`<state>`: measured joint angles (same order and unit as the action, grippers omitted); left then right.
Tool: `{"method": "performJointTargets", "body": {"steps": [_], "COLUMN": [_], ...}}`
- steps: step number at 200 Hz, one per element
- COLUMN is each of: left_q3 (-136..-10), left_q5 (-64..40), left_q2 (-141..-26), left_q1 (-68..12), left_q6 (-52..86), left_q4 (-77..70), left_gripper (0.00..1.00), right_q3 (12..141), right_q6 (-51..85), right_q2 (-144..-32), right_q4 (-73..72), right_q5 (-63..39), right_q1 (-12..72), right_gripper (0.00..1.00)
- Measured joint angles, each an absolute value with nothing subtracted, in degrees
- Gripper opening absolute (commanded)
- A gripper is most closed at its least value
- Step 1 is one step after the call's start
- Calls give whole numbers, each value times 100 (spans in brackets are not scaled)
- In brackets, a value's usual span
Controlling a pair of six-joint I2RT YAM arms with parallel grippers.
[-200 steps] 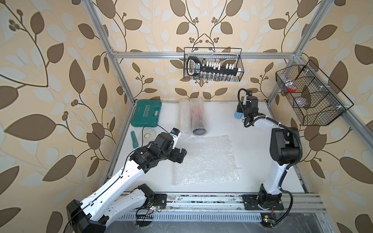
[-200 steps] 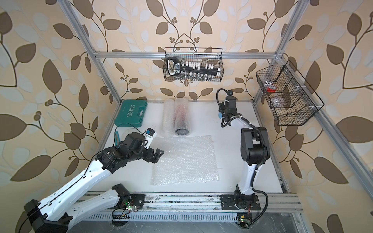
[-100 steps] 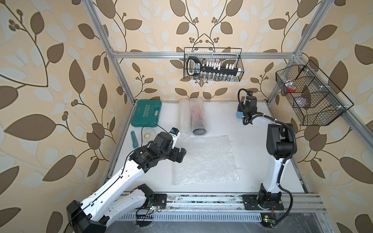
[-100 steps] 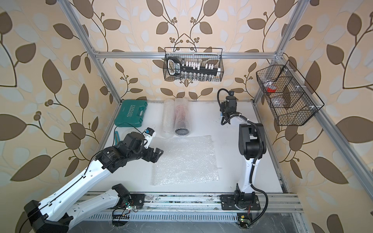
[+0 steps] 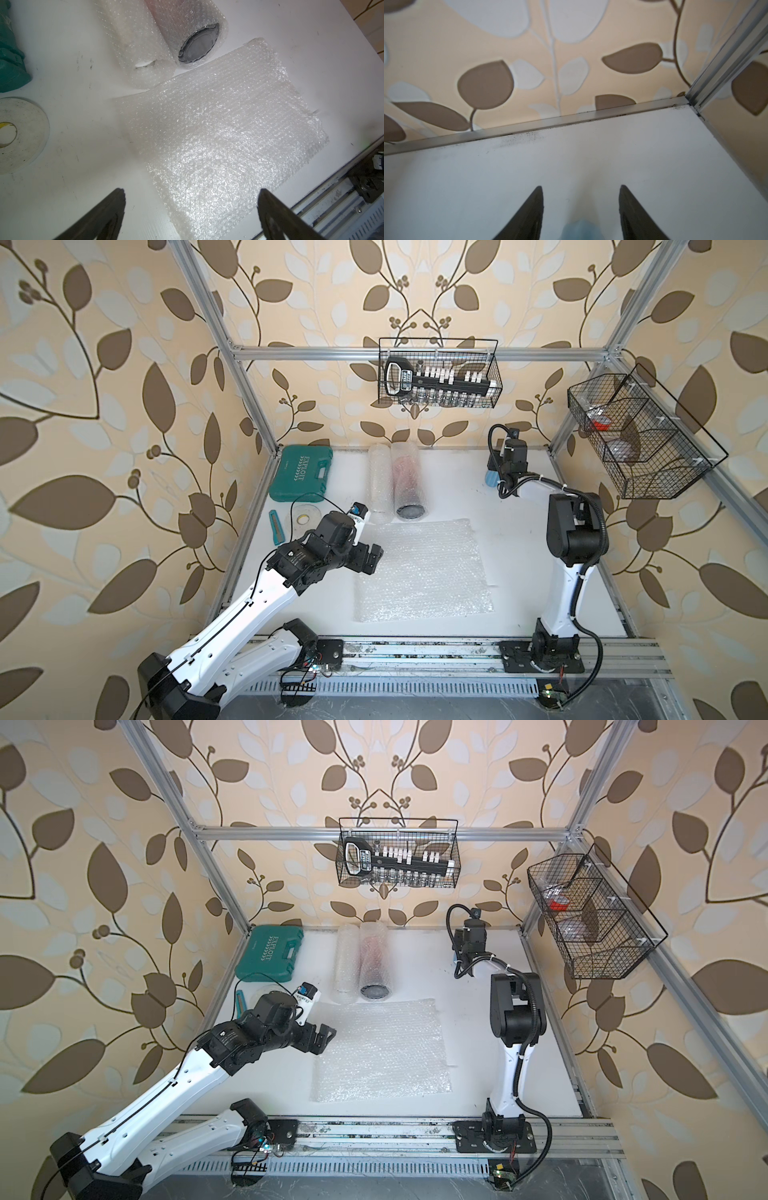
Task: Unwrap the vase from the bubble wrap
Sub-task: Place the vase at the center of the board, then move the bubble wrap to the center of the board.
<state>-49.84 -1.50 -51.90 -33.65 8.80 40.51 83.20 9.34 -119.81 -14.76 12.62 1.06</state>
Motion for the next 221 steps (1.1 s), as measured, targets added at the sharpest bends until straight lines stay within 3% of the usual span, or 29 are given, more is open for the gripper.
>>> {"method": "performJointTargets", "body": {"steps": [75, 170, 221], "left_q3": [-4984, -4987, -4987], "left_q5": [-257, -412, -414], "left_q2": [-5231, -5269, -5269], "left_q1": [-3326, -3253, -3251], "left_q6": [880, 880, 880], "left_q4": [4053, 4053, 4056], "left_gripper": [99, 99, 99], "right_q3": [7841, 6248, 4923], "right_q6": [967, 1601, 2165], "right_q2": [-11170, -8641, -7422], "right_q4": [-1033, 513, 1481], "right_q5": [993, -34, -412], "right_q1": [106, 150, 333], "right_gripper": [74, 73, 68]}}
